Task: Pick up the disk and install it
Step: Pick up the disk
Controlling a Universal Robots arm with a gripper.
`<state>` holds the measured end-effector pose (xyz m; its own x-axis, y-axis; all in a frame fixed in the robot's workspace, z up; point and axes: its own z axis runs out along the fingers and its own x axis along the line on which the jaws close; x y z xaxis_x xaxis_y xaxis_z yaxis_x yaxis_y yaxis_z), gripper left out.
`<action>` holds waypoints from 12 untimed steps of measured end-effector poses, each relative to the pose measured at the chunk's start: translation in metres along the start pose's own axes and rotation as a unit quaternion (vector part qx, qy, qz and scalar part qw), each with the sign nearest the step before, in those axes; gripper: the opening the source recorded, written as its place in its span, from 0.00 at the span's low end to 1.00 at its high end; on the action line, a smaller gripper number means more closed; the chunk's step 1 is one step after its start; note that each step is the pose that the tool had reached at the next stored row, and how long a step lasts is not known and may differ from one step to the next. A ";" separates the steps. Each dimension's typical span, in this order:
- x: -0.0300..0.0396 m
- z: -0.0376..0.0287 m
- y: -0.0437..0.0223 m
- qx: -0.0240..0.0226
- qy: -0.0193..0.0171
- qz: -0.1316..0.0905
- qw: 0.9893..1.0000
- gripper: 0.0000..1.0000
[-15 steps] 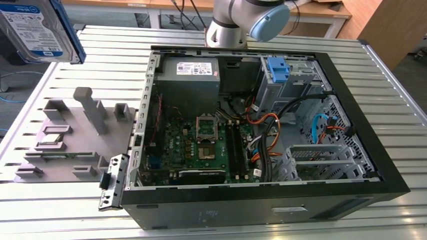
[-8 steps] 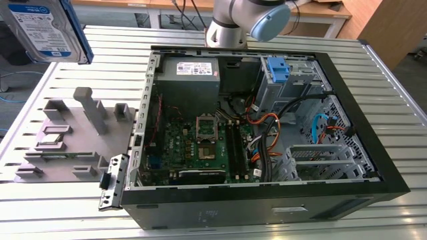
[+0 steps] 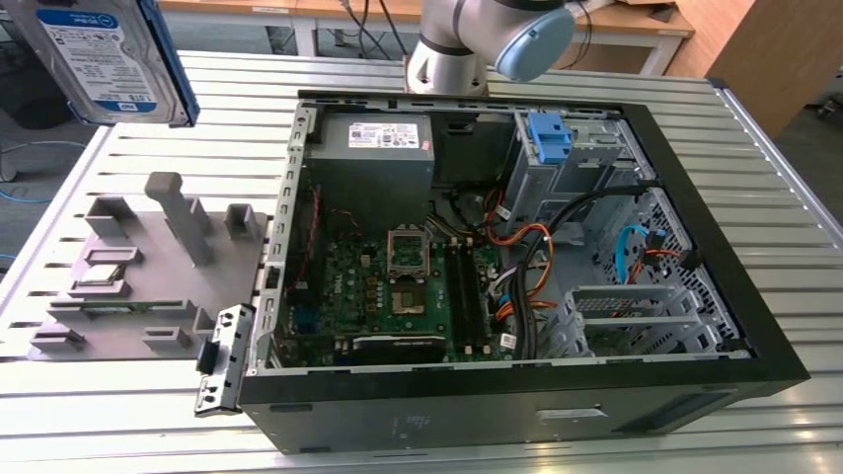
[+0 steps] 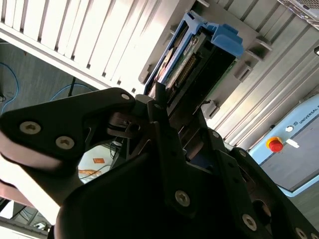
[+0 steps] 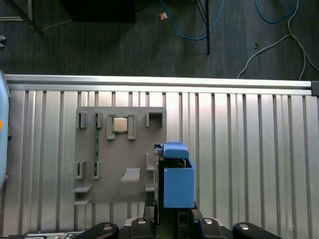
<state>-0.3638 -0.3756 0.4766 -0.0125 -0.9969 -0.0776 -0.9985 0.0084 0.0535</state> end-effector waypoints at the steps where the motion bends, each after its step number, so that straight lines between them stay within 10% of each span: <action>1: 0.0000 -0.0003 0.0000 0.000 0.000 0.000 1.000 0.35; 12: -0.0014 -0.0182 0.0006 0.000 -0.001 0.000 1.000 0.35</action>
<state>-0.3634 -0.3756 0.4949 -0.0125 -0.9968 -0.0794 -0.9985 0.0082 0.0536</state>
